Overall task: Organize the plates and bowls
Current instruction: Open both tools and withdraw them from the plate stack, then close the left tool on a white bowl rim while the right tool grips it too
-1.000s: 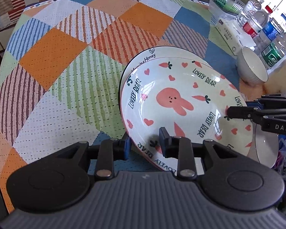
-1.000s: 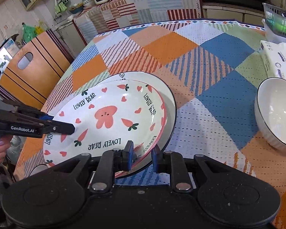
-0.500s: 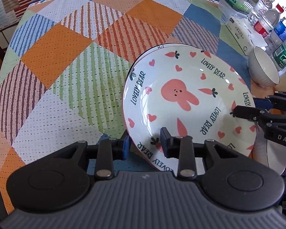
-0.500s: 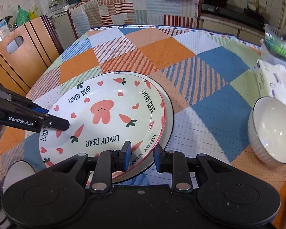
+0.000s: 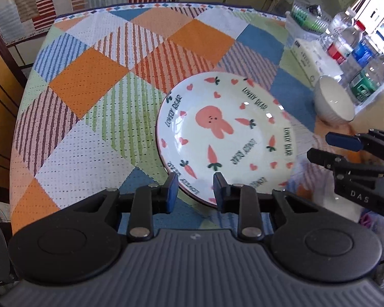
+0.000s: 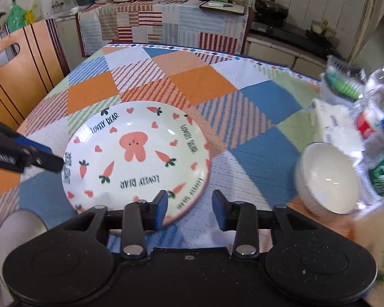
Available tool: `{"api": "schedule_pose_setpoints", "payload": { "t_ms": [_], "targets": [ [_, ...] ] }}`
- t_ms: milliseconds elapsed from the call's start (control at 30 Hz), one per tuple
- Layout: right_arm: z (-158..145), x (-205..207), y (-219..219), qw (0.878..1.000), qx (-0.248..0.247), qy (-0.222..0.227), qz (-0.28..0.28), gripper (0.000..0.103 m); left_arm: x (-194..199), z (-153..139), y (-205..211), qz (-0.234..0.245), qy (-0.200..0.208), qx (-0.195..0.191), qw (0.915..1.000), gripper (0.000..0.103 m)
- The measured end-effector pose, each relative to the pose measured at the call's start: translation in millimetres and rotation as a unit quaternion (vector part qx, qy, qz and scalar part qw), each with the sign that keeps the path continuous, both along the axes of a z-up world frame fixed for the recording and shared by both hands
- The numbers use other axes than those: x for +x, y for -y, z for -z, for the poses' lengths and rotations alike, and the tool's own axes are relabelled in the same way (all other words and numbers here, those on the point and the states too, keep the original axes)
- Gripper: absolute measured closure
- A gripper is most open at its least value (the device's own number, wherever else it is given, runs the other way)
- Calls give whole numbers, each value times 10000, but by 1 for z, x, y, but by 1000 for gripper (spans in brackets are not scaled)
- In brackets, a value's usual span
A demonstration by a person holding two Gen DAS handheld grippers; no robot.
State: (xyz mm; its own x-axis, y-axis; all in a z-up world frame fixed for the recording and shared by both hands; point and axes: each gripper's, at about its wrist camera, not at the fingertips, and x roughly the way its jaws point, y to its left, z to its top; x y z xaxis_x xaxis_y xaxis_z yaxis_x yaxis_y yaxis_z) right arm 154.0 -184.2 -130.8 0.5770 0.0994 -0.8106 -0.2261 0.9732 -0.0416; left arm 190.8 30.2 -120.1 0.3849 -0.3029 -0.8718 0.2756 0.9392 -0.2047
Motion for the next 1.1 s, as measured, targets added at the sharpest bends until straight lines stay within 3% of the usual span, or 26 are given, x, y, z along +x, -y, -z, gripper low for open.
{"api": "schedule_pose_setpoints", "payload": {
  "t_ms": [267,467,667,700,767,1100],
  "targets": [
    [-42,-40,34,9997,79,234,57,34,-39,-48,18,105,211,166,9996,75],
    [-57,-67,58,9994,-22,305,168,29,-59,-88,42,229,429,180,9987,70],
    [-64,-79,82,9988,-23,372,316,25,-71,-113,77,357,661,292,9967,58],
    [-65,-80,87,9986,-4,398,353,24,-71,-115,85,372,690,305,9965,55],
    [-64,-82,97,9980,65,487,399,9,-69,-115,98,390,723,311,9961,52],
    [-25,-60,133,9925,431,949,631,8,-23,-75,172,414,853,202,9953,24]
  ]
}}
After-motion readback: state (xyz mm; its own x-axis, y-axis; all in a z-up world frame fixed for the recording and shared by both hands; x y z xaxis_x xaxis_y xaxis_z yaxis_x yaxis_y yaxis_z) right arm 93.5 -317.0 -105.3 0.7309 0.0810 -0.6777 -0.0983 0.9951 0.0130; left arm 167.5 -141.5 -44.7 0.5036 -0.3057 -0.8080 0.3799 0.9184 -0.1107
